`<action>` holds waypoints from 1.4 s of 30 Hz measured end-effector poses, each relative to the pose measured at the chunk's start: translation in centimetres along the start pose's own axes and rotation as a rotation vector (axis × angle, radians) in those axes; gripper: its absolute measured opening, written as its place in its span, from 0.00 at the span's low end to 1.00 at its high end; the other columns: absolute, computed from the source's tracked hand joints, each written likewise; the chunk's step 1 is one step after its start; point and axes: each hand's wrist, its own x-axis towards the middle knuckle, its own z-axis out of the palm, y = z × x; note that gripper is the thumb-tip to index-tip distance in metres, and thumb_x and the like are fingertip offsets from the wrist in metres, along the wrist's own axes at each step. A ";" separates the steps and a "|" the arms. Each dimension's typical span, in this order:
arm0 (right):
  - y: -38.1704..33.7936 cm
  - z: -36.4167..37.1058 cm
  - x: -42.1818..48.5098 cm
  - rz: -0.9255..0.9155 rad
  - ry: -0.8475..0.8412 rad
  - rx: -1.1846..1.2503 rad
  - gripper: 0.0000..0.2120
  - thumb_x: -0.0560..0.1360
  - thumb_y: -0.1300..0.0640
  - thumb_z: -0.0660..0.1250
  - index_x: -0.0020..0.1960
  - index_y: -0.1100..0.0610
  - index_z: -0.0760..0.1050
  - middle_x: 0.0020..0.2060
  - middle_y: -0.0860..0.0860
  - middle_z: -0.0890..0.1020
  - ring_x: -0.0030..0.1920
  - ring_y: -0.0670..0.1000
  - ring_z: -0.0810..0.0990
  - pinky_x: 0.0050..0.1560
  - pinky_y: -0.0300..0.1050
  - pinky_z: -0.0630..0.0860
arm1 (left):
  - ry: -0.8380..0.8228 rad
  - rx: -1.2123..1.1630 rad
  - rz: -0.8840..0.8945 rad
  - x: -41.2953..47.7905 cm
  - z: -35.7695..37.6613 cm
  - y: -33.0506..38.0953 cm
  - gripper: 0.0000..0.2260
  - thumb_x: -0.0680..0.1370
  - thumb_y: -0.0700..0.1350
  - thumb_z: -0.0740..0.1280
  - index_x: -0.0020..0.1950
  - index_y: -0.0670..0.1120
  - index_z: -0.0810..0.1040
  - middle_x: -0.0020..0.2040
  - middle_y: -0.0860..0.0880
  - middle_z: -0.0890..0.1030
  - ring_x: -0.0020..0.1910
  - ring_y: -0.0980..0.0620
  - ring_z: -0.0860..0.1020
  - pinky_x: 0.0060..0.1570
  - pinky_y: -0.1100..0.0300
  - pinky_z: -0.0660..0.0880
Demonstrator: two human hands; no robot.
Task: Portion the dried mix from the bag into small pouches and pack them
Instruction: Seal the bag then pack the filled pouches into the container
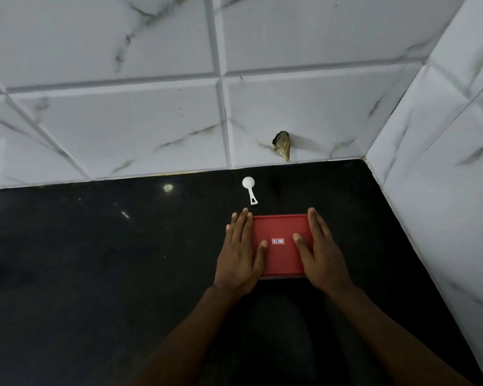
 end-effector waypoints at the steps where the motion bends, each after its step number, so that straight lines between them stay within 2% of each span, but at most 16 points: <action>1: 0.0 -0.1 0.0 0.014 -0.019 0.024 0.33 0.83 0.43 0.57 0.83 0.49 0.48 0.82 0.46 0.52 0.77 0.44 0.58 0.72 0.43 0.62 | -0.002 -0.073 -0.013 -0.1 -0.1 0.0 0.33 0.84 0.60 0.52 0.84 0.45 0.52 0.85 0.53 0.49 0.83 0.57 0.42 0.81 0.60 0.43; 4: -0.2 -0.4 0.1 0.095 -0.070 0.137 0.33 0.83 0.42 0.57 0.83 0.46 0.47 0.81 0.47 0.54 0.78 0.48 0.60 0.73 0.46 0.61 | -0.013 -0.355 -0.116 -0.3 -0.1 -0.1 0.33 0.84 0.59 0.55 0.84 0.48 0.50 0.85 0.56 0.48 0.82 0.61 0.44 0.80 0.64 0.46; 7: -0.6 -0.5 0.0 0.170 -0.067 0.241 0.34 0.83 0.43 0.59 0.83 0.47 0.48 0.81 0.49 0.58 0.77 0.50 0.62 0.73 0.46 0.62 | 0.036 -0.646 -0.328 -0.8 -0.2 0.1 0.33 0.84 0.57 0.61 0.84 0.50 0.50 0.84 0.54 0.54 0.82 0.58 0.55 0.81 0.58 0.56; 10: -1.1 0.1 -0.2 0.202 -0.031 0.295 0.33 0.82 0.46 0.61 0.82 0.51 0.51 0.80 0.50 0.61 0.76 0.50 0.64 0.70 0.40 0.60 | 0.061 -0.748 -0.407 -1.1 -0.7 0.2 0.28 0.86 0.47 0.61 0.84 0.49 0.53 0.82 0.53 0.60 0.79 0.57 0.62 0.76 0.62 0.62; 12: -1.8 0.9 -0.3 0.200 -0.031 0.310 0.33 0.83 0.47 0.61 0.82 0.52 0.52 0.79 0.50 0.62 0.76 0.49 0.64 0.70 0.39 0.59 | 0.086 -0.785 -0.415 -1.4 -1.6 -0.4 0.27 0.86 0.46 0.61 0.84 0.49 0.55 0.82 0.53 0.61 0.79 0.57 0.64 0.76 0.61 0.63; 15: -3.8 2.5 0.1 0.170 -0.066 0.319 0.33 0.83 0.47 0.61 0.82 0.52 0.51 0.80 0.50 0.61 0.77 0.49 0.63 0.74 0.43 0.60 | 0.120 -0.807 -0.435 -1.7 -3.4 -2.2 0.27 0.86 0.47 0.61 0.83 0.50 0.55 0.81 0.54 0.62 0.79 0.56 0.64 0.78 0.56 0.63; 19: -6.8 5.4 1.3 0.126 -0.103 0.313 0.32 0.83 0.49 0.61 0.82 0.52 0.50 0.80 0.50 0.61 0.78 0.50 0.62 0.77 0.49 0.60 | 0.178 -0.787 -0.464 -1.4 -6.1 -5.3 0.26 0.86 0.44 0.61 0.83 0.47 0.56 0.81 0.52 0.63 0.78 0.55 0.64 0.77 0.59 0.64; 20: -7.5 6.1 1.8 0.120 -0.113 0.311 0.32 0.84 0.50 0.61 0.82 0.52 0.50 0.80 0.50 0.61 0.78 0.50 0.63 0.77 0.49 0.61 | 0.184 -0.785 -0.470 -1.2 -6.7 -6.2 0.26 0.86 0.43 0.61 0.83 0.47 0.56 0.81 0.51 0.63 0.77 0.55 0.65 0.75 0.61 0.66; 23: -9.8 7.7 3.2 0.111 -0.139 0.304 0.32 0.84 0.51 0.61 0.83 0.53 0.49 0.79 0.52 0.62 0.77 0.51 0.64 0.77 0.52 0.62 | 0.184 -0.771 -0.476 -0.3 -8.4 -8.7 0.26 0.86 0.41 0.59 0.84 0.47 0.55 0.78 0.53 0.65 0.73 0.56 0.68 0.60 0.76 0.71; 26: -11.6 9.1 4.8 0.099 -0.133 0.305 0.32 0.84 0.53 0.61 0.83 0.54 0.50 0.78 0.53 0.63 0.77 0.52 0.65 0.76 0.49 0.62 | 0.169 -0.751 -0.474 1.1 -9.8 -10.8 0.26 0.87 0.41 0.59 0.84 0.47 0.54 0.74 0.54 0.65 0.71 0.57 0.68 0.53 0.79 0.71; 31: -13.5 10.9 7.7 0.128 -0.138 0.317 0.32 0.84 0.52 0.61 0.83 0.53 0.49 0.77 0.52 0.67 0.73 0.51 0.69 0.74 0.49 0.66 | 0.185 -0.715 -0.467 4.3 -11.1 -13.8 0.26 0.86 0.40 0.59 0.84 0.45 0.56 0.75 0.55 0.64 0.72 0.59 0.65 0.53 0.84 0.65; 34: -14.4 11.8 9.9 0.134 -0.122 0.321 0.32 0.84 0.52 0.60 0.83 0.54 0.50 0.78 0.54 0.65 0.75 0.53 0.67 0.75 0.54 0.65 | 0.177 -0.724 -0.472 6.6 -11.8 -15.1 0.26 0.86 0.39 0.59 0.83 0.44 0.56 0.73 0.56 0.64 0.72 0.59 0.65 0.53 0.84 0.65; 37: -15.2 12.5 12.1 0.137 -0.104 0.331 0.32 0.84 0.53 0.60 0.83 0.55 0.50 0.78 0.54 0.64 0.76 0.52 0.66 0.76 0.51 0.63 | 0.181 -0.713 -0.454 9.1 -12.3 -16.5 0.25 0.86 0.37 0.59 0.83 0.43 0.57 0.73 0.56 0.65 0.73 0.57 0.67 0.56 0.83 0.64; 39: -15.5 13.0 13.4 0.131 -0.096 0.355 0.31 0.84 0.54 0.61 0.82 0.55 0.50 0.75 0.53 0.68 0.72 0.48 0.69 0.73 0.46 0.66 | 0.171 -0.705 -0.437 10.5 -12.5 -17.3 0.25 0.86 0.37 0.59 0.83 0.43 0.57 0.73 0.56 0.66 0.71 0.60 0.69 0.57 0.82 0.66; 42: -15.6 13.5 15.3 0.137 -0.078 0.334 0.31 0.84 0.54 0.61 0.82 0.56 0.52 0.75 0.54 0.69 0.71 0.49 0.71 0.69 0.41 0.67 | 0.167 -0.710 -0.445 12.2 -12.5 -18.1 0.25 0.86 0.38 0.59 0.83 0.44 0.57 0.78 0.52 0.64 0.73 0.59 0.65 0.64 0.76 0.64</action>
